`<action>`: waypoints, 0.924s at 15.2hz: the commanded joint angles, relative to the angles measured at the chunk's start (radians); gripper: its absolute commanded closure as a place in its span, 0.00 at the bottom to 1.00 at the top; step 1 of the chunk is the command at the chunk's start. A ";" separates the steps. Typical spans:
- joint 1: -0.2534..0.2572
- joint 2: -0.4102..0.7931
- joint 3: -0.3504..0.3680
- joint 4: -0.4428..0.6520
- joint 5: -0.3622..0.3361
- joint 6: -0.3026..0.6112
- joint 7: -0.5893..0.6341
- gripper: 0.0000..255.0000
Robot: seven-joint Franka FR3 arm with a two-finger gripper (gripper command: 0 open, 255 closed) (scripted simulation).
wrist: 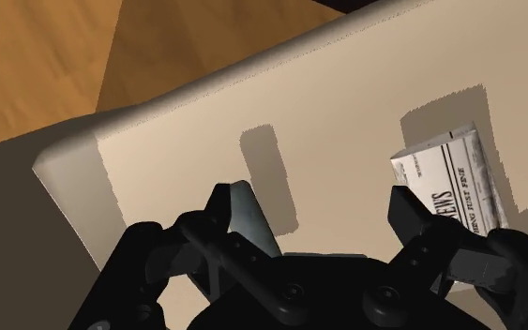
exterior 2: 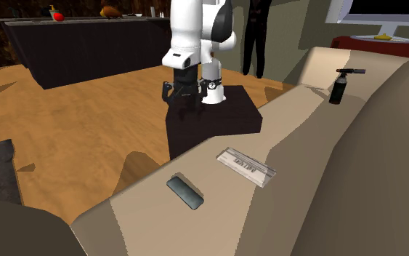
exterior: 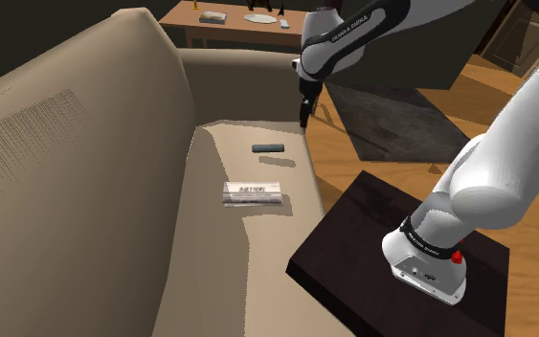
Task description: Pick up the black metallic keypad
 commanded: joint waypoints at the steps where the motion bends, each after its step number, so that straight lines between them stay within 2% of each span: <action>1: -0.002 0.084 0.001 0.037 0.027 0.048 -0.045 0.00; 7: -0.032 0.324 0.033 0.189 0.101 0.136 -0.167 0.00; 14: -0.079 0.598 0.092 0.423 0.144 0.180 -0.270 0.00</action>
